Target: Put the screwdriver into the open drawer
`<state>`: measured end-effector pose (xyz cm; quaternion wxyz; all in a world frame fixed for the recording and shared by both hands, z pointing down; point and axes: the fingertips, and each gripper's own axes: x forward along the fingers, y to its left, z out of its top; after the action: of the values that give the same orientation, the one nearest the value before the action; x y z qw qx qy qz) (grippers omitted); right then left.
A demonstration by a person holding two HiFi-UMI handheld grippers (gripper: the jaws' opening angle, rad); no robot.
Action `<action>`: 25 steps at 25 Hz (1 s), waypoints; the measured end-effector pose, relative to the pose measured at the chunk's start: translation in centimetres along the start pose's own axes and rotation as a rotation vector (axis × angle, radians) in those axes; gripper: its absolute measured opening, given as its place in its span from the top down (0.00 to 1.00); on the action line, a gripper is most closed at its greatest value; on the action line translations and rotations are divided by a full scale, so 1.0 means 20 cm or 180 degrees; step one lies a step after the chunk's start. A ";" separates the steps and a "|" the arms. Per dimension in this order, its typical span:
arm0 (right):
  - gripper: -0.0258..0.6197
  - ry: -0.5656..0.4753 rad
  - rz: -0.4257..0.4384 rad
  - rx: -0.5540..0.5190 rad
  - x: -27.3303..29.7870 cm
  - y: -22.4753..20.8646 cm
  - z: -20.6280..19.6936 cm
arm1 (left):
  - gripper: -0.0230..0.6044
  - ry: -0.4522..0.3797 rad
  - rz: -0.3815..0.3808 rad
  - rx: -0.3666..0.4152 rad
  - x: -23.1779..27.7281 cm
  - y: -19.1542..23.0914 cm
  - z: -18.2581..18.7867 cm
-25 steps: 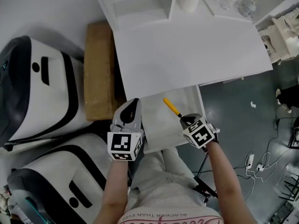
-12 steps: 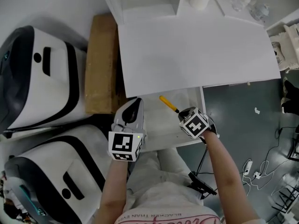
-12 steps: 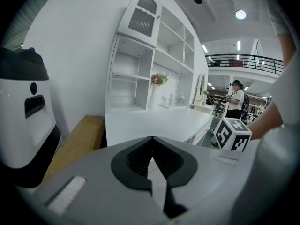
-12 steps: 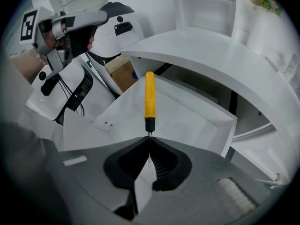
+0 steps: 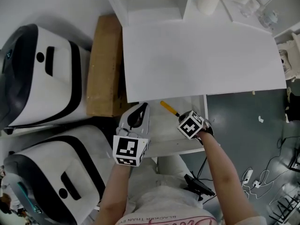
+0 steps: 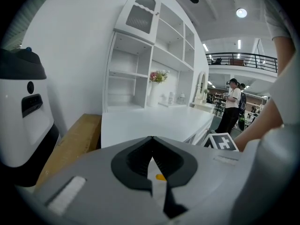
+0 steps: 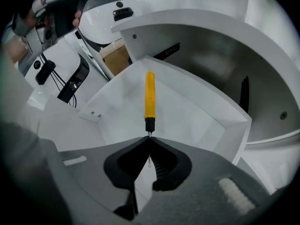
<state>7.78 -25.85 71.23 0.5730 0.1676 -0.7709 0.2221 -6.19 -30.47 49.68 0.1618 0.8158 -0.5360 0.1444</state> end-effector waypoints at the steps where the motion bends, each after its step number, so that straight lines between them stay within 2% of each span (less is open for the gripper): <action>1: 0.94 0.0030 -0.0006 -0.0051 0.02 0.00 -0.01 | 0.93 0.0031 0.0000 0.0015 0.00 0.00 -0.01; 6: 0.94 0.0123 0.0010 -0.0181 0.11 -0.01 -0.03 | 0.93 0.0111 0.0040 0.0008 0.01 -0.01 -0.05; 25: 0.94 0.0319 -0.0090 -0.0175 0.32 -0.04 -0.07 | 0.93 0.0209 0.0265 -0.0091 -0.04 0.10 -0.11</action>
<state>7.49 -25.76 77.80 0.6184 0.1514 -0.7445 0.2009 -8.54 -29.58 51.59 0.1849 0.7853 -0.5659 0.1700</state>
